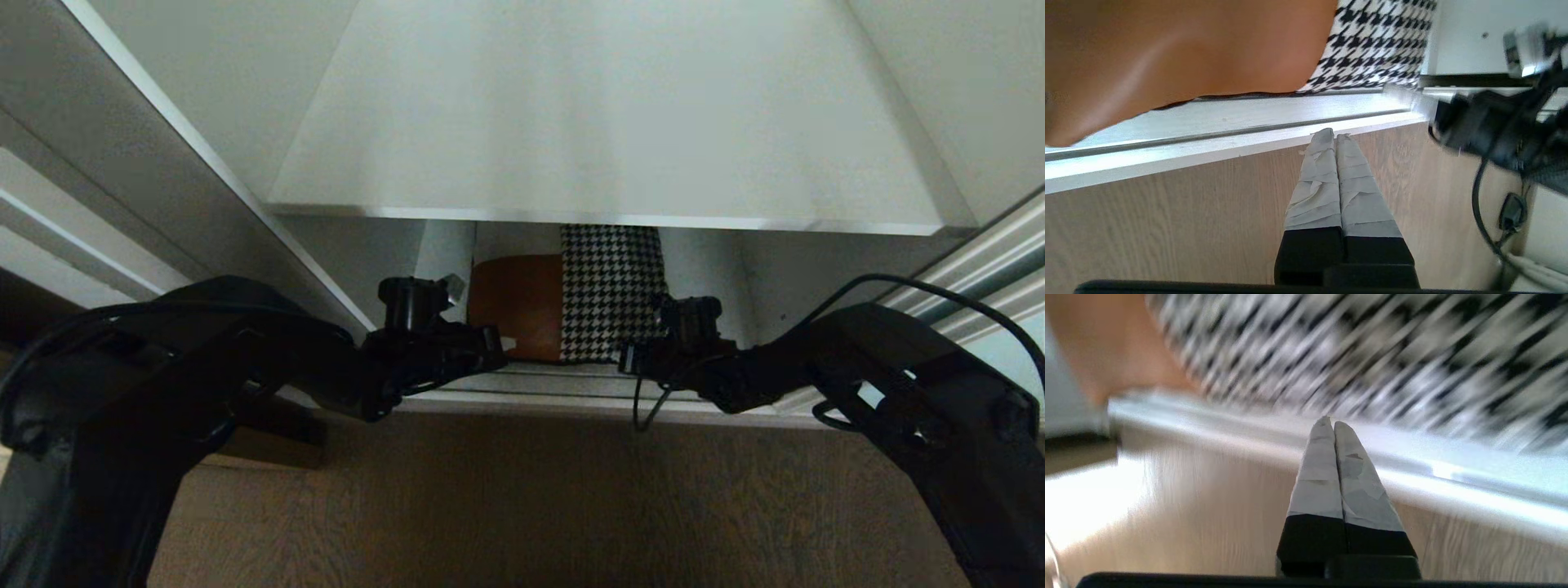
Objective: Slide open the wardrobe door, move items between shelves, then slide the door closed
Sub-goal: Place the pillow on the lower shelf
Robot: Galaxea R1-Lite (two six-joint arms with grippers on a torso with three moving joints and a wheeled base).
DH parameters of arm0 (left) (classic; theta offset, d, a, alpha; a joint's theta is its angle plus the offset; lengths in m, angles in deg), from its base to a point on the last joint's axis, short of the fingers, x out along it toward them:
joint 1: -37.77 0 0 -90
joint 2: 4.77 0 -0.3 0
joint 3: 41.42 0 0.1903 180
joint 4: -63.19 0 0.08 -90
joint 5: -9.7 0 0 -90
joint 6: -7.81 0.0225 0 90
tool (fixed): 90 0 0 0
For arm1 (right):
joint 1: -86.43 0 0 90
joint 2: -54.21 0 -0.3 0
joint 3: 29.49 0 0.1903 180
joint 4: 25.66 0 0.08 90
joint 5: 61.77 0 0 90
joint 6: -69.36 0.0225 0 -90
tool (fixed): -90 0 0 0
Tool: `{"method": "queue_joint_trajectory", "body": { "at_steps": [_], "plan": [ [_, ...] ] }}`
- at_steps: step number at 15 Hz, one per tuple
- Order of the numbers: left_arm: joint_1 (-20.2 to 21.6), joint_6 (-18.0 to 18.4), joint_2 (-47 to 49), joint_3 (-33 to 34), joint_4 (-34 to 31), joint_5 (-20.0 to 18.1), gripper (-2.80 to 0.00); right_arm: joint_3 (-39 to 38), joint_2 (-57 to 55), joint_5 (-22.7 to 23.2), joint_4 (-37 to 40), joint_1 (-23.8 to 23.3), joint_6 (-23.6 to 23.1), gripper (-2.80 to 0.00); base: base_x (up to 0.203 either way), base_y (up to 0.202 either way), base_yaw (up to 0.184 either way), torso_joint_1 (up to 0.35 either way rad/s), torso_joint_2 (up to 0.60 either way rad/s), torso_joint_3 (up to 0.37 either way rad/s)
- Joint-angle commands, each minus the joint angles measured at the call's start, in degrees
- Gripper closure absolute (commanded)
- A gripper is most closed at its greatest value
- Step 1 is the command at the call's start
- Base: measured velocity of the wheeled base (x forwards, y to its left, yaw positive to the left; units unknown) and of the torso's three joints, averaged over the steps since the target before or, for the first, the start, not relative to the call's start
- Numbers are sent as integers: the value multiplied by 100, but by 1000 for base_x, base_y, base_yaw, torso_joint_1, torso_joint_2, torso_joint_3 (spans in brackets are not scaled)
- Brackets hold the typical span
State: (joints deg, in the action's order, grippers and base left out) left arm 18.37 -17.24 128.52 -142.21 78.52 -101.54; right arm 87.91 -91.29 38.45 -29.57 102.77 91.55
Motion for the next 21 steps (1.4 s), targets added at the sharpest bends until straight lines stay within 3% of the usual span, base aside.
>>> {"method": "queue_joint_trajectory", "body": {
  "at_steps": [1,6,9,12,14,19,21],
  "plan": [
    [2,76,-607,414,-78,35,0,-990,705,-8,-53,131,-114,0,0,0,0,0,0,0],
    [-89,285,-1740,1557,-619,403,0,-3105,1711,-107,-856,425,-197,0,0,0,0,0,0,0],
    [-164,381,-2101,2159,-685,1178,0,-3904,1998,-408,-1390,504,-190,0,0,0,0,0,0,0],
    [-335,449,-2913,2710,-951,1327,0,-4664,2478,-457,-1758,576,-195,0,0,0,0,0,0,0],
    [-409,462,-3476,2965,-1175,1633,0,-4988,2818,-576,-1855,639,-200,0,0,0,0,0,0,0],
    [-448,524,-5157,3314,-2300,2446,0,-5980,4038,-1029,-1893,982,-197,0,0,0,0,0,0,0],
    [-413,546,-5810,3375,-2948,3045,0,-6451,4680,-1300,-1911,1190,-190,0,0,0,0,0,0,0]
  ]
}}
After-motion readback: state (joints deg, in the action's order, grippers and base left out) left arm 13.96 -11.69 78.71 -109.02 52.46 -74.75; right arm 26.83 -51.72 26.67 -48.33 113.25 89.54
